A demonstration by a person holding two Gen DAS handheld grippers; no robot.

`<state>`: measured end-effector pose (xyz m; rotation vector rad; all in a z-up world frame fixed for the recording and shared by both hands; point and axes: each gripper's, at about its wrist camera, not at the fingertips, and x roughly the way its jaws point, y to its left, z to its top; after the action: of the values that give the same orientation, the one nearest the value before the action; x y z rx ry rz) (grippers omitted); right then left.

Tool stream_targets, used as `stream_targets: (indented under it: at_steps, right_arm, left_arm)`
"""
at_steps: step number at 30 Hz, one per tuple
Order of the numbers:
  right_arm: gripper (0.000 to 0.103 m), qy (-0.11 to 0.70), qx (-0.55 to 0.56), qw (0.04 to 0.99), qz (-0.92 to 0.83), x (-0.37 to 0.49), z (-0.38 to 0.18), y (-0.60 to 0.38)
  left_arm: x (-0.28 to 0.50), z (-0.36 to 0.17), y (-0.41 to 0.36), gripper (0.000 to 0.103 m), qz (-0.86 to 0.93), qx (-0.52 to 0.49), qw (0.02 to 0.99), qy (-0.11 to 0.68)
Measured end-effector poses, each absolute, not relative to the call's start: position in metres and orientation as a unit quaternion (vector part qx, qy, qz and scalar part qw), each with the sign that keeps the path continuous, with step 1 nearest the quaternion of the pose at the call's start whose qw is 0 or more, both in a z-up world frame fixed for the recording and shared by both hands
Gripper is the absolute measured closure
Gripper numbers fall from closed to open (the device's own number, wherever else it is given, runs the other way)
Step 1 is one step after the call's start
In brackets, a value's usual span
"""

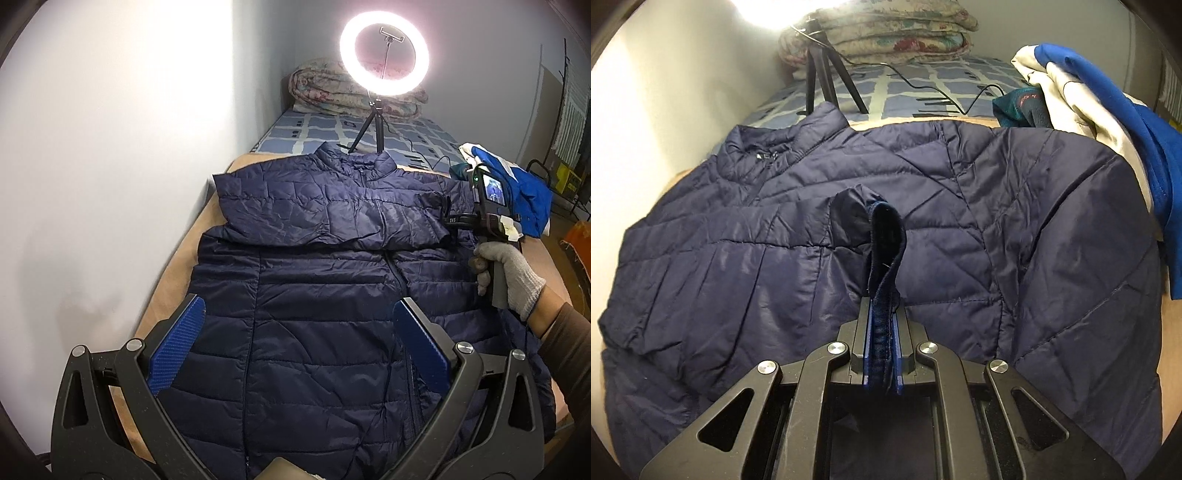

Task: Fold large clothes
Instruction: 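Fold the held sleeve across the jacket body and open the right tool, then grasp the cuff of the other sleeve with the left tool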

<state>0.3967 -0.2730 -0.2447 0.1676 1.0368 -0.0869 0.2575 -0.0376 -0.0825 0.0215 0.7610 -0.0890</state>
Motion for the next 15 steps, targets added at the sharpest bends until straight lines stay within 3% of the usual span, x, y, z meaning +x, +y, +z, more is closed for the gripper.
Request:
stream_targets:
  at_steps: [2, 8, 15]
  right_arm:
    - [0.092, 0.492, 0.077, 0.866, -0.043, 0.395, -0.242, -0.272]
    - [0.067, 0.472, 0.071, 0.878, -0.038, 0.378, -0.208, -0.276]
    - [0.066, 0.437, 0.076, 0.896, -0.030, 0.317, -0.131, -0.294]
  left_arm:
    - [0.256, -0.080, -0.041, 0.000, -0.042, 0.020, 0.930, 0.364]
    - [0.250, -0.070, -0.053, 0.000, -0.051, 0.035, 0.937, 0.345]
    - [0.237, -0.059, -0.078, 0.000, -0.079, 0.053, 0.943, 0.320]
